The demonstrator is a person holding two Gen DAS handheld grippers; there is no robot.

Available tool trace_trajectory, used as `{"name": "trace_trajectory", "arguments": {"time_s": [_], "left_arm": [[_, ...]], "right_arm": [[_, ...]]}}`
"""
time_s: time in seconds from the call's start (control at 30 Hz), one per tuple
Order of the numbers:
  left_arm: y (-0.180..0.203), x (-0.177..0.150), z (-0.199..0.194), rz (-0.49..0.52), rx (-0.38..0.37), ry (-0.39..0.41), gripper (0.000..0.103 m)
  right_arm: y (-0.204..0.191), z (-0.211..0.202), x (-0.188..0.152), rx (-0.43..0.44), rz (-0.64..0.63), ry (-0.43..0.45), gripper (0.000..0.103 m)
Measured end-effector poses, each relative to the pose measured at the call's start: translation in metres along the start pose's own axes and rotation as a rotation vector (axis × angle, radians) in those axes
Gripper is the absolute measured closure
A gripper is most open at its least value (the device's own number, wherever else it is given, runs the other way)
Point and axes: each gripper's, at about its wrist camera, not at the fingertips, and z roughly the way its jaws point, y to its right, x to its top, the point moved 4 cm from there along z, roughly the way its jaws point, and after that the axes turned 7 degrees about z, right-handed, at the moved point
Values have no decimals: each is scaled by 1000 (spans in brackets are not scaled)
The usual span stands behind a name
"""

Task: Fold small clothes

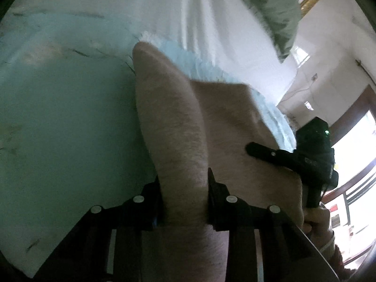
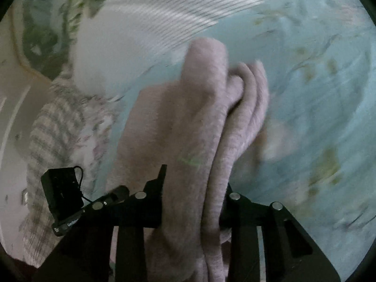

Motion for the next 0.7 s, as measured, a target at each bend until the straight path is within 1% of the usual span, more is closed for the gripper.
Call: {"name": "trace_trajectory", "arguments": {"time_s": [0.17,0.23,0.33,0.43,0.53,0.6,0.7], "left_arm": [[-22,-35,-85,-25,46,68,73],[-34,-50,-112,-44,75,84,73],[-48,-71,-138,-61,121,101,73],[-72,-96,-150,-105,163,90,72],[-91,-115,-147,-148,167,78,71],[-96,-120,-145,-155,166,79,69],[-91,-120,-135,-141,201,72,62]], "right_arm": [[-47,36,-44,119,-51,-65,70],[-62,54,-60,151,-69,-96,70],[-74,79,-82,178,-71,-145,70],[-74,99,-98,162,-72,-176,70],[-64,107,-102,141,-40,-176,70],[-59,106,-104,124,-34,-174,68],[-60,105,-105,91,-38,-165,62]]}}
